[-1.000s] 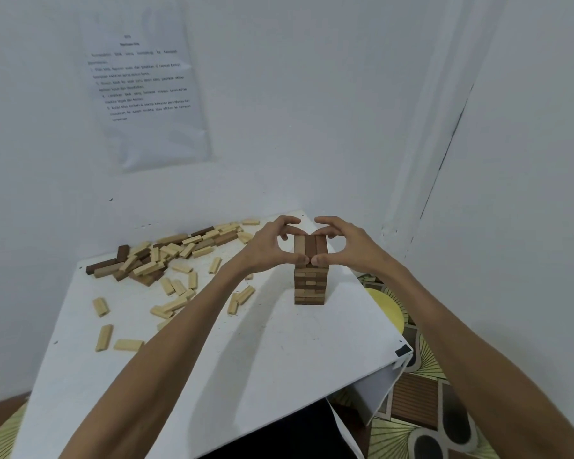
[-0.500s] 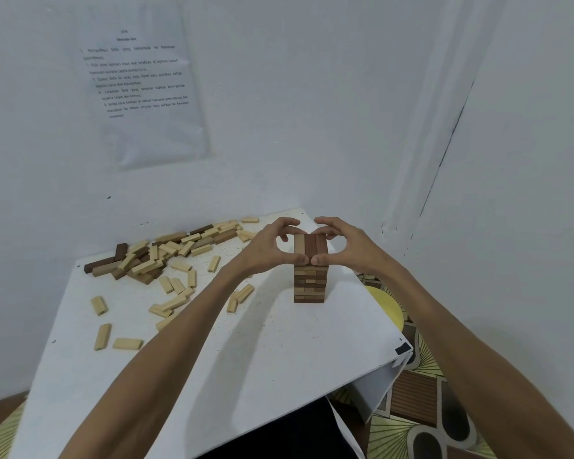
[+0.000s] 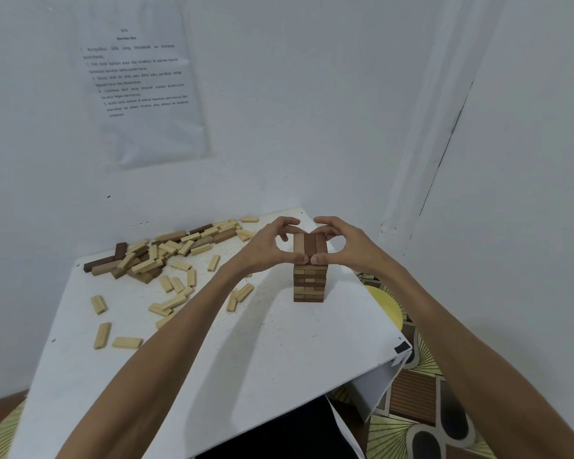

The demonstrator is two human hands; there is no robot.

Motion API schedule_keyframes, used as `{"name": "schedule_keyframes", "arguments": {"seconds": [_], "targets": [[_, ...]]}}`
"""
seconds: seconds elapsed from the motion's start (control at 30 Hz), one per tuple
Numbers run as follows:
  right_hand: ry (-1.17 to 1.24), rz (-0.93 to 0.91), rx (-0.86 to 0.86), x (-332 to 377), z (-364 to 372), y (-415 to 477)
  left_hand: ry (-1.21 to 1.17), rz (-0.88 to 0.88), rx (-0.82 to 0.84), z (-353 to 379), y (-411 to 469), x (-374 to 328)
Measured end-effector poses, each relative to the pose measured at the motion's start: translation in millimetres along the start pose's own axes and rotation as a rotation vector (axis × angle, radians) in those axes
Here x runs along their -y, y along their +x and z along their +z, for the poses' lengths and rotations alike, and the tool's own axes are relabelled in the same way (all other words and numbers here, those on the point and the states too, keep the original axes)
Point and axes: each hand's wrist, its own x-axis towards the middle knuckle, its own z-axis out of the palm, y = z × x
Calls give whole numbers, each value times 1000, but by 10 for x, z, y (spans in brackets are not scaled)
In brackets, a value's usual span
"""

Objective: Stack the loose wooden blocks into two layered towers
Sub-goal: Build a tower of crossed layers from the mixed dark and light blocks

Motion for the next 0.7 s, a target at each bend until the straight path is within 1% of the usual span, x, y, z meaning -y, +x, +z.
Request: {"name": "schedule_keyframes", "arguments": {"seconds": [0.7], "targets": [[-6,10,-7,5,1,-3,-6,2,10,3,3,20]]}}
